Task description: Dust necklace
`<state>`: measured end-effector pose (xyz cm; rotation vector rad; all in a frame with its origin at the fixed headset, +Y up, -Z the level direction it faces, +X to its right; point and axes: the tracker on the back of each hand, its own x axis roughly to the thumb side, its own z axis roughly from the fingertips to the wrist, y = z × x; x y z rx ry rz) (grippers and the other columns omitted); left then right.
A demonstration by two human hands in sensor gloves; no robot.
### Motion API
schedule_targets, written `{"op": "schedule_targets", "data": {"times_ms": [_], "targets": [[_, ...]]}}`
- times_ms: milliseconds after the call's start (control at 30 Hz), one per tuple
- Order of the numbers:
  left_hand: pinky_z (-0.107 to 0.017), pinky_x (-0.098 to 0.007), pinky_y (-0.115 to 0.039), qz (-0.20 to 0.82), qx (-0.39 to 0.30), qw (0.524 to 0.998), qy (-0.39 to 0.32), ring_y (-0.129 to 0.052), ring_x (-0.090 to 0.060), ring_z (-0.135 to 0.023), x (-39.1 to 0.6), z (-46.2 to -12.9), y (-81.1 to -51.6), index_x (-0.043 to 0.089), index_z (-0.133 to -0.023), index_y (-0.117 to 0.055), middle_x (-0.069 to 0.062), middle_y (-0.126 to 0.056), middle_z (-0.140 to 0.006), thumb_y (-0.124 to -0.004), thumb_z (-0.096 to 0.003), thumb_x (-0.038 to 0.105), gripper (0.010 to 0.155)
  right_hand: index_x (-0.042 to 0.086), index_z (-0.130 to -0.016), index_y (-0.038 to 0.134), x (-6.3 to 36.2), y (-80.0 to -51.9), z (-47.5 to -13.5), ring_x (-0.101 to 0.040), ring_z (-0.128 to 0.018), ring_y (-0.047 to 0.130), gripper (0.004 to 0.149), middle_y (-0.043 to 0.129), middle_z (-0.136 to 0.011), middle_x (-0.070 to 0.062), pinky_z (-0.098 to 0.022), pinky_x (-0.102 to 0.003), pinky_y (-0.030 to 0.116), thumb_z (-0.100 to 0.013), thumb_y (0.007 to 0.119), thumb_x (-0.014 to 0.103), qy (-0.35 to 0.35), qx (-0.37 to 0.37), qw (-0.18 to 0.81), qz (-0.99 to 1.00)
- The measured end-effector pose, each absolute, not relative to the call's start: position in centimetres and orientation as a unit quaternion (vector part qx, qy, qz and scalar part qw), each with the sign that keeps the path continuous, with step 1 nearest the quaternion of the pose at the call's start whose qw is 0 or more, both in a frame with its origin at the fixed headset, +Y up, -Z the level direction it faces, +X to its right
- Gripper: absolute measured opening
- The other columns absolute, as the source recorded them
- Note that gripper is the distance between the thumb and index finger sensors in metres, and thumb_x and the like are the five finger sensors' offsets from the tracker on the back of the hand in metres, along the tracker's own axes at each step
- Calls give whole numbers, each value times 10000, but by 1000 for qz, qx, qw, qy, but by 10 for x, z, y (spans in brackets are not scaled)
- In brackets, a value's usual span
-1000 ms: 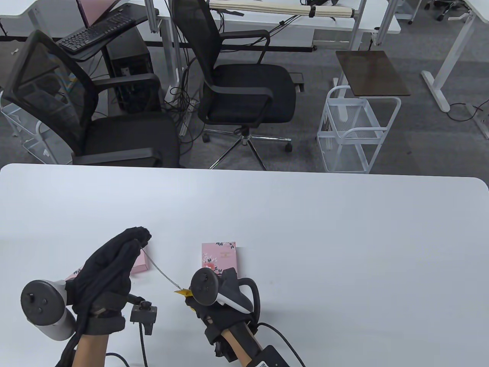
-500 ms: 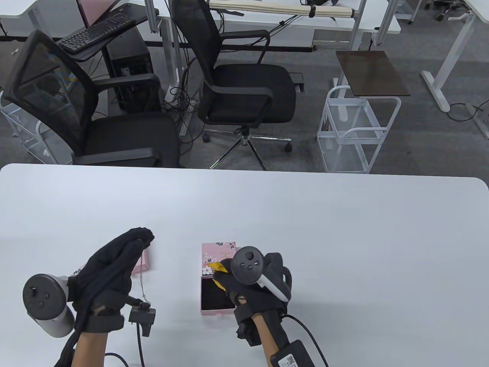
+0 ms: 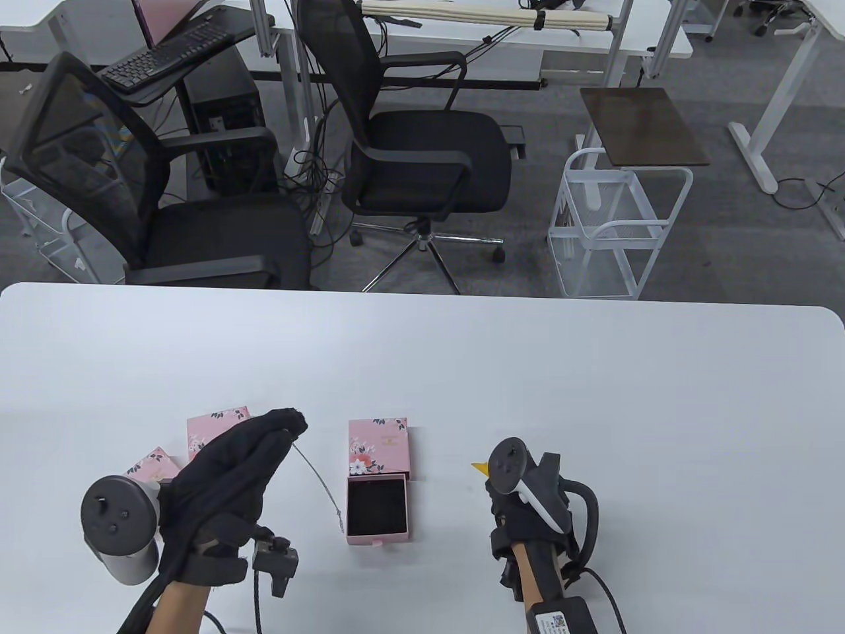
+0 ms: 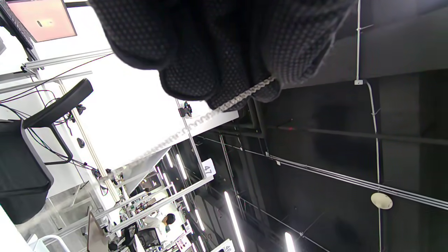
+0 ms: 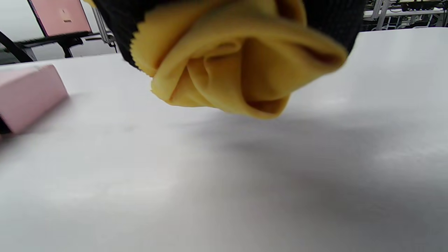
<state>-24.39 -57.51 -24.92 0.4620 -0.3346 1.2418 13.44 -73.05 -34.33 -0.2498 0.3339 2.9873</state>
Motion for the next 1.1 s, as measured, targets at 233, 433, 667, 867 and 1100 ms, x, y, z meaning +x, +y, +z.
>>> {"op": "schedule_targets", "data": {"times_ms": [233, 433, 667, 867, 1100], "targets": [[-551, -452, -830, 566, 206, 782, -156, -956, -246, -765, -239, -251, -578, 235, -891, -936, -50, -1018, -863, -865, -568, 418, 377, 84, -1126, 584, 132, -747, -345, -513, -841, 750, 628, 717, -1036, -283, -647, -616, 640, -630, 790, 408, 162, -83, 15, 983], [-551, -453, -830, 567, 205, 783, -152, -958, -245, -764, -239, -251, -578, 233, -892, -936, -50, -1018, -864, -865, -570, 418, 378, 33, -1174, 434, 130, -730, -338, -590, -912, 630, 768, 544, -1126, -338, -673, -655, 578, -622, 803, 419, 146, -75, 42, 986], [-548, -452, -831, 564, 197, 788, -150, -958, -246, -761, -236, -254, -581, 234, -890, -937, -49, -1018, -864, -865, -568, 418, 378, 41, -1164, 466, 102, -688, -321, -587, -910, 637, 734, 546, -1126, -329, -670, -652, 585, -622, 803, 405, 54, -8, 74, 996], [-550, -451, -830, 560, 192, 792, -149, -955, -247, -765, -232, -257, -585, 237, -890, -935, -46, -1017, -864, -865, -568, 419, 377, 103, -1087, 640, 58, -643, -300, -461, -816, 823, 508, 774, -1009, -215, -638, -583, 685, -651, 744, 340, -14, 179, 216, 960], [-552, -452, -828, 556, 181, 797, -149, -954, -249, -767, -227, -261, -590, 240, -890, -935, -45, -1014, -868, -864, -568, 420, 376, 98, -1127, 585, -2, -637, -293, -478, -856, 784, 639, 721, -1057, -231, -657, -585, 664, -620, 765, 442, 41, 289, 308, 905]]}}
